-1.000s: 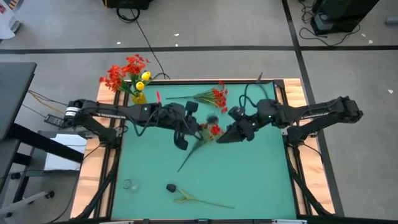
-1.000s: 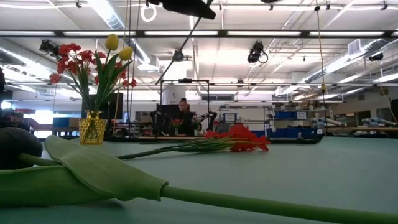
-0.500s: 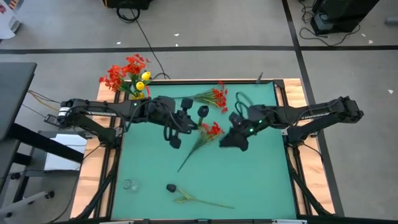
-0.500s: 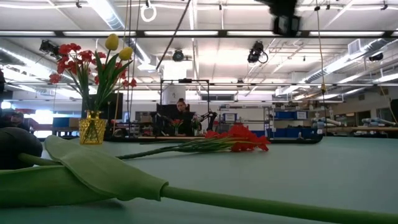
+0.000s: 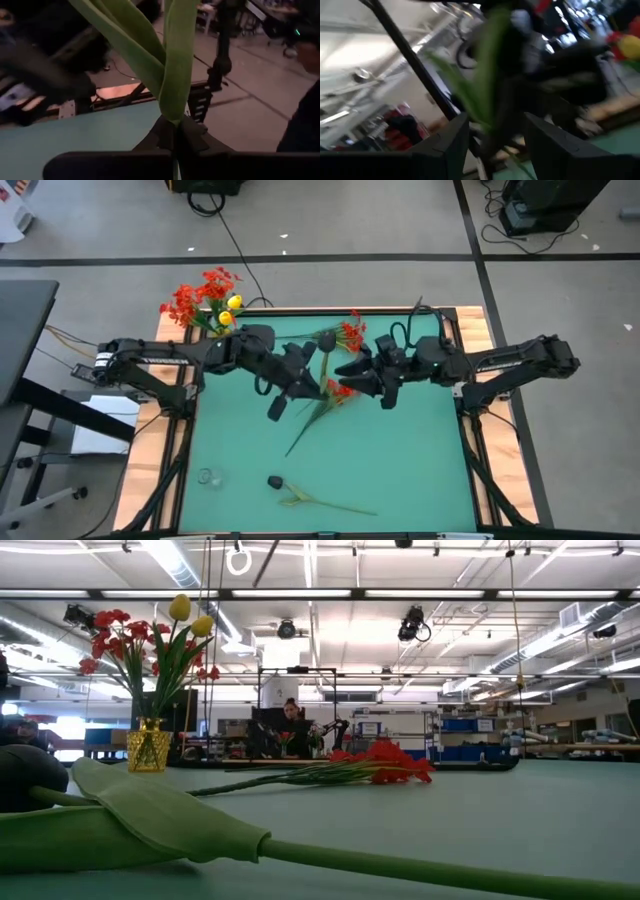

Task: Sort flowers into vase by color
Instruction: Put the black flower into the transparent vase

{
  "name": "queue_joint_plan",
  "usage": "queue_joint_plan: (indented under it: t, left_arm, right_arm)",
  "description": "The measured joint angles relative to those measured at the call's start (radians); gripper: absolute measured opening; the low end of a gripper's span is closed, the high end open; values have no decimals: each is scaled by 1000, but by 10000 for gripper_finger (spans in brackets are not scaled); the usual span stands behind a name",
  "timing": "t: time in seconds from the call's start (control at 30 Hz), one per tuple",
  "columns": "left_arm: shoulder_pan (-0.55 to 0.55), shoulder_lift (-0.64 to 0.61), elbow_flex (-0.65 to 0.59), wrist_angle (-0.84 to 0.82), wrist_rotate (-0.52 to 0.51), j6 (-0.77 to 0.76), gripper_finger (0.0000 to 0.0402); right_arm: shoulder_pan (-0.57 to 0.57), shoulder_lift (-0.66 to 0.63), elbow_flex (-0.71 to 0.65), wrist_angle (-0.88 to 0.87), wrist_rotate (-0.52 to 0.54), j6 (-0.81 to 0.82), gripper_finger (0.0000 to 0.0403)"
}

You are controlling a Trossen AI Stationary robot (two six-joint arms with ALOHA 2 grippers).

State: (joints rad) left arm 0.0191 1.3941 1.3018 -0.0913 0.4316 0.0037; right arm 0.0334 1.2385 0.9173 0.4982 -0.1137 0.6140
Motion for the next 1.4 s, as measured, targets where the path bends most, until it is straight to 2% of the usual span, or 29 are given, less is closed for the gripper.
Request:
queue_joint_plan:
  t: [0.1,0.2,0.37,0.63,0.73,0.87,0.9,1.23,1.33,1.4]
  left_arm:
    - [32,6,0,-2,-4,-89,4]
    - [54,8,0,-16,34,-141,4]
    - [55,23,0,-23,79,-151,4]
    - [56,39,0,-24,80,-173,4]
    - [56,40,0,-34,79,-178,4]
    - [59,40,0,-38,78,-197,4]
    - [63,40,0,-38,79,-203,4]
    - [107,50,-3,-31,78,-323,4]
    - [119,51,-3,-28,79,-321,4]
    - [122,51,-3,-24,86,-286,4]
  right_arm:
    - [-3,40,0,84,-11,5,192]
    - [-10,75,0,171,-11,19,192]
    - [-40,126,-1,227,-16,60,192]
    - [-55,185,-1,297,-71,54,185]
    - [-53,182,-1,303,-46,-6,148]
    - [-44,174,-1,304,-14,-114,39]
    - [-39,172,0,306,-8,-158,23]
    - [66,145,2,210,333,-677,12]
    - [86,144,3,197,392,-742,12]
    - [87,143,3,194,393,-715,13]
